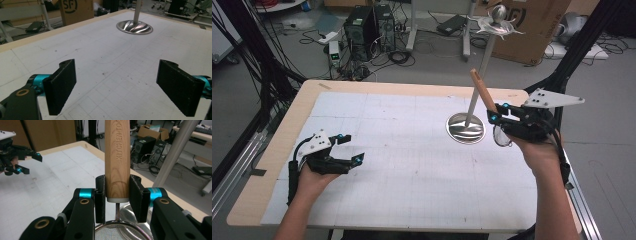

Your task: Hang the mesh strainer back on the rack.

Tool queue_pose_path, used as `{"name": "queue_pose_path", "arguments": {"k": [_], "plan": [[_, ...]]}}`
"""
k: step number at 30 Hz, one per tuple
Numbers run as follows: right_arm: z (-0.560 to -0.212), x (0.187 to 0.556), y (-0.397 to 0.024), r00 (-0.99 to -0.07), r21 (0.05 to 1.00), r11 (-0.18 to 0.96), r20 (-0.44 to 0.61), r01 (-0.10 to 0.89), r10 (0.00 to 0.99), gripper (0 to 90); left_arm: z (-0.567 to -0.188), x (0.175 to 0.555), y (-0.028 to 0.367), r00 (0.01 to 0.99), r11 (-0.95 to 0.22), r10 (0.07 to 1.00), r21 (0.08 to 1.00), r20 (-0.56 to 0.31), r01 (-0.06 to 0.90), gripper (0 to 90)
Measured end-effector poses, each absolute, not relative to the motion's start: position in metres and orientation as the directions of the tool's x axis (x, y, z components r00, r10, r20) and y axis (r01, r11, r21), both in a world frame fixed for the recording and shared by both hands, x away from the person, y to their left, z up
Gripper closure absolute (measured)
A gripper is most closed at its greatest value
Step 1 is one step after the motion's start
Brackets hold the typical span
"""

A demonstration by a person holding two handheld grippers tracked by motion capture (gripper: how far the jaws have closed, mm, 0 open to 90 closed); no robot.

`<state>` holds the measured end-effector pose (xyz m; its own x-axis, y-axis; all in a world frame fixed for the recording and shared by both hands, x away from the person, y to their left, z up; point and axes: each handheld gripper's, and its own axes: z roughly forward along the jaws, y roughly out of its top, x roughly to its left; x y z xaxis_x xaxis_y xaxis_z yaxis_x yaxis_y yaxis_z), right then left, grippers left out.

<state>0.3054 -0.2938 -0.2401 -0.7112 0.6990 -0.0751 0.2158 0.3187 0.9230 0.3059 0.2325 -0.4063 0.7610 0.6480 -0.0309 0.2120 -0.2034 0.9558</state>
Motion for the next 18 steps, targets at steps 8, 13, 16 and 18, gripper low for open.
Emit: {"name": "queue_pose_path", "arguments": {"k": [8, 13, 16, 18], "plan": [[-0.229, 0.308, -0.306, -0.687, 0.938, 0.292, -0.088, 0.187, 0.721, 68.4, -0.406, 0.306, 0.233, 0.76, -0.205, 0.649, 0.956, -0.029, 0.211, 16.7], [-0.223, 0.308, -0.314, -0.674, 0.947, 0.268, -0.083, 0.176, 0.734, 68.3, -0.406, 0.306, 0.233, 0.76, -0.203, 0.65, 0.955, -0.032, 0.214, 16.5], [-0.217, 0.309, -0.316, -0.664, 0.945, 0.279, -0.1, 0.168, 0.741, 68.3, -0.407, 0.306, 0.232, 0.762, -0.206, 0.646, 0.954, -0.034, 0.217, 16.5], [-0.213, 0.31, -0.318, -0.656, 0.948, 0.277, -0.108, 0.159, 0.747, 68.3, -0.407, 0.307, 0.231, 0.762, -0.202, 0.647, 0.955, -0.037, 0.218, 16.5]]}}
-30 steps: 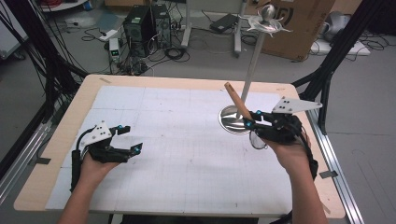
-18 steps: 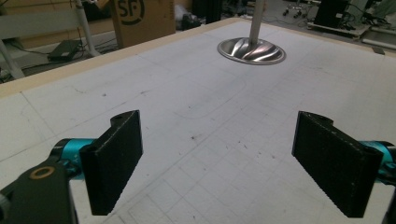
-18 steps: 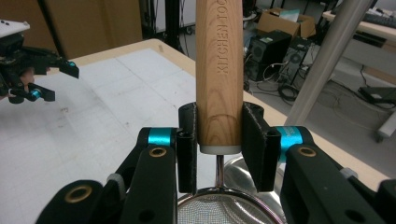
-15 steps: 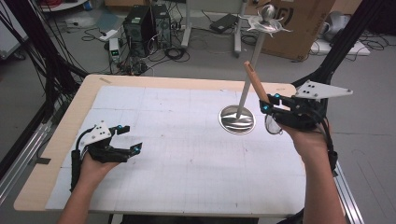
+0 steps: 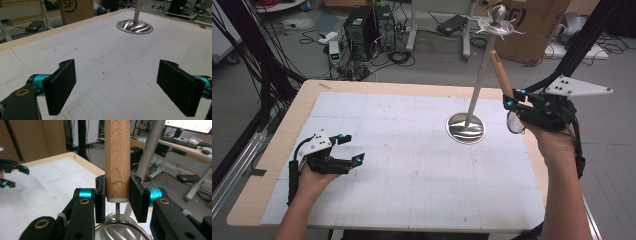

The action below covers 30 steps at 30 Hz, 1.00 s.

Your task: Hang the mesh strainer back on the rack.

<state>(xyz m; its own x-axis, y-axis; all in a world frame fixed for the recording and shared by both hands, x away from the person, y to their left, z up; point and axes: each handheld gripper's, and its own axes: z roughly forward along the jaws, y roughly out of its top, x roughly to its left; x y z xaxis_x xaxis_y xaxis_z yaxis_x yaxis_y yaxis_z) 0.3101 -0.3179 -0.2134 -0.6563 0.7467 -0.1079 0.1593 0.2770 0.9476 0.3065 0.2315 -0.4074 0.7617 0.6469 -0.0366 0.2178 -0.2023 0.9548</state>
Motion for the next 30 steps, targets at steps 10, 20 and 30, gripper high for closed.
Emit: {"name": "queue_pose_path", "arguments": {"k": [10, 20, 30], "plan": [[-0.199, 0.313, -0.325, -0.617, 0.965, 0.222, -0.089, 0.141, 0.782, 68.3, -0.407, 0.307, 0.233, 0.762, -0.204, 0.647, 0.955, -0.034, 0.216, 16.5], [-0.191, 0.323, -0.326, -0.566, 0.964, 0.217, -0.094, 0.154, 0.819, 68.3, -0.407, 0.307, 0.233, 0.762, -0.203, 0.646, 0.955, -0.035, 0.216, 16.6], [-0.196, 0.325, -0.32, -0.546, 0.96, 0.227, -0.103, 0.165, 0.831, 68.3, -0.407, 0.307, 0.233, 0.763, -0.204, 0.645, 0.955, -0.034, 0.215, 16.6]]}}
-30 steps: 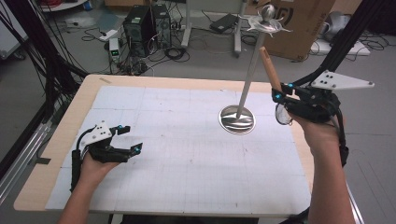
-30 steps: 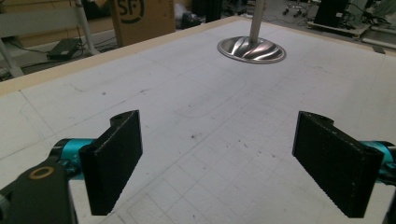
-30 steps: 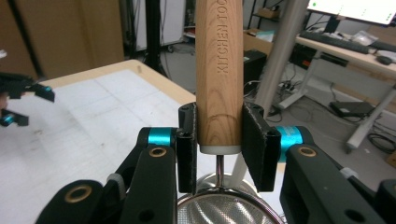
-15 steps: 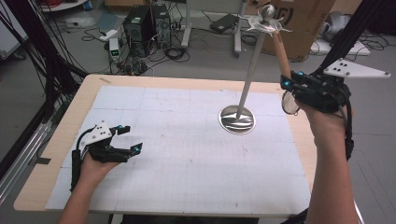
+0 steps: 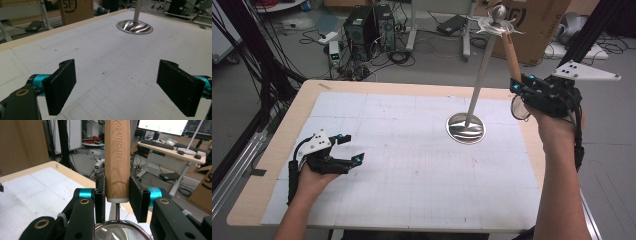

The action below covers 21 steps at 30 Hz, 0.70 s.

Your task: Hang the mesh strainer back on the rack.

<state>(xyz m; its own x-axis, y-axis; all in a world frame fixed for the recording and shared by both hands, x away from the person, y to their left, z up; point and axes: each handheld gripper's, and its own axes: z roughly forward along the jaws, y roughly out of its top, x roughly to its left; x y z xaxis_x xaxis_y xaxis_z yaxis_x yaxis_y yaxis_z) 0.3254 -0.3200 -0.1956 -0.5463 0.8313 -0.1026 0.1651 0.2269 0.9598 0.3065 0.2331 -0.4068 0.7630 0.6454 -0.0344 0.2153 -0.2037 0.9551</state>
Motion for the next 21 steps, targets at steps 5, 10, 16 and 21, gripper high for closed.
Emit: {"name": "queue_pose_path", "arguments": {"k": [5, 10, 16, 21], "plan": [[-0.198, 0.33, -0.32, -0.534, 0.956, 0.23, -0.1, 0.183, 0.839, 68.3, -0.407, 0.306, 0.233, 0.761, -0.201, 0.647, 0.955, -0.037, 0.217, 16.5], [-0.201, 0.335, -0.322, -0.529, 0.959, 0.208, -0.077, 0.193, 0.845, 68.3, -0.406, 0.307, 0.234, 0.762, -0.202, 0.647, 0.956, -0.034, 0.214, 16.5], [-0.207, 0.342, -0.325, -0.517, 0.96, 0.182, -0.047, 0.213, 0.855, 68.3, -0.406, 0.307, 0.234, 0.764, -0.196, 0.644, 0.957, -0.039, 0.214, 16.5], [-0.21, 0.347, -0.32, -0.508, 0.955, 0.189, -0.048, 0.229, 0.86, 68.3, -0.406, 0.306, 0.234, 0.764, -0.195, 0.644, 0.957, -0.039, 0.213, 16.5]]}}
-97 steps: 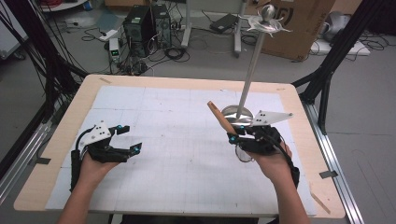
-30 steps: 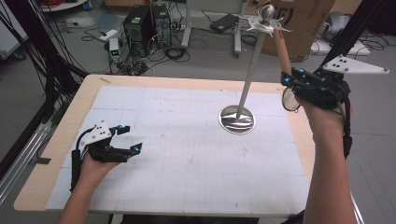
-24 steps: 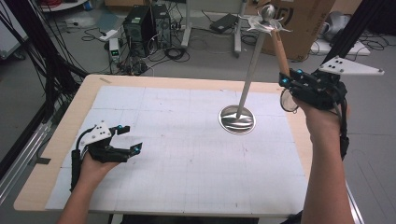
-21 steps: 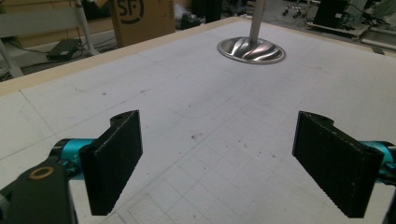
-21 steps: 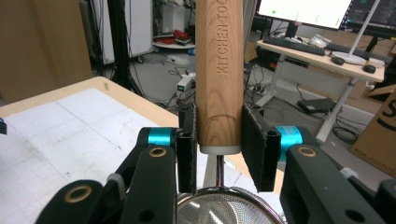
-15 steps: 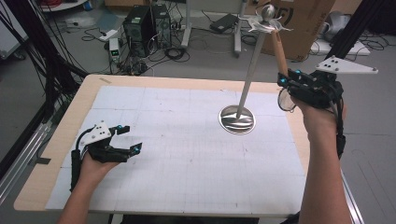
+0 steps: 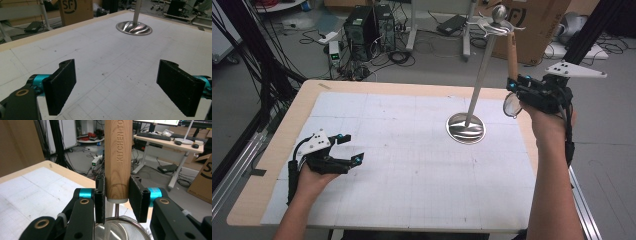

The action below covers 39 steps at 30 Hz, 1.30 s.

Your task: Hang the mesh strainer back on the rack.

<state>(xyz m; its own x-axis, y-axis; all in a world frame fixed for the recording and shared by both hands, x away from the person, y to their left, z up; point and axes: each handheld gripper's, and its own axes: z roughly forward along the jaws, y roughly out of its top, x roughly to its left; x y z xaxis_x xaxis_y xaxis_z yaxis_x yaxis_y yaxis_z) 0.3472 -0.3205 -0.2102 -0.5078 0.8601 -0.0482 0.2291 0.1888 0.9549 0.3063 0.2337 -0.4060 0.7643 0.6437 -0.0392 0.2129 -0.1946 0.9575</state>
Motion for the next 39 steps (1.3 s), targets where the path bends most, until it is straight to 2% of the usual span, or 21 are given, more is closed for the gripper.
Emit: {"name": "queue_pose_path", "arguments": {"k": [17, 20, 23, 26, 39], "plan": [[-0.214, 0.365, -0.305, -0.507, 0.937, 0.214, -0.048, 0.276, 0.86, 67.6, -0.405, 0.305, 0.235, 0.766, -0.187, 0.642, 0.959, -0.043, 0.211, 16.5], [-0.214, 0.365, -0.302, -0.511, 0.933, 0.231, -0.062, 0.274, 0.857, 65.1, -0.405, 0.306, 0.234, 0.77, -0.182, 0.635, 0.959, -0.053, 0.216, 16.6], [-0.213, 0.364, -0.299, -0.505, 0.935, 0.243, -0.084, 0.258, 0.859, 57.7, -0.406, 0.306, 0.233, 0.772, -0.186, 0.634, 0.958, -0.052, 0.217, 16.5], [-0.212, 0.361, -0.298, -0.494, 0.93, 0.269, -0.117, 0.25, 0.861, 56.5, -0.405, 0.306, 0.234, 0.769, -0.187, 0.637, 0.958, -0.049, 0.216, 16.6], [-0.217, 0.335, -0.302, -0.529, 0.947, 0.247, -0.104, 0.206, 0.842, 51.6, -0.405, 0.305, 0.233, 0.772, -0.188, 0.634, 0.959, -0.048, 0.214, 16.6]]}}
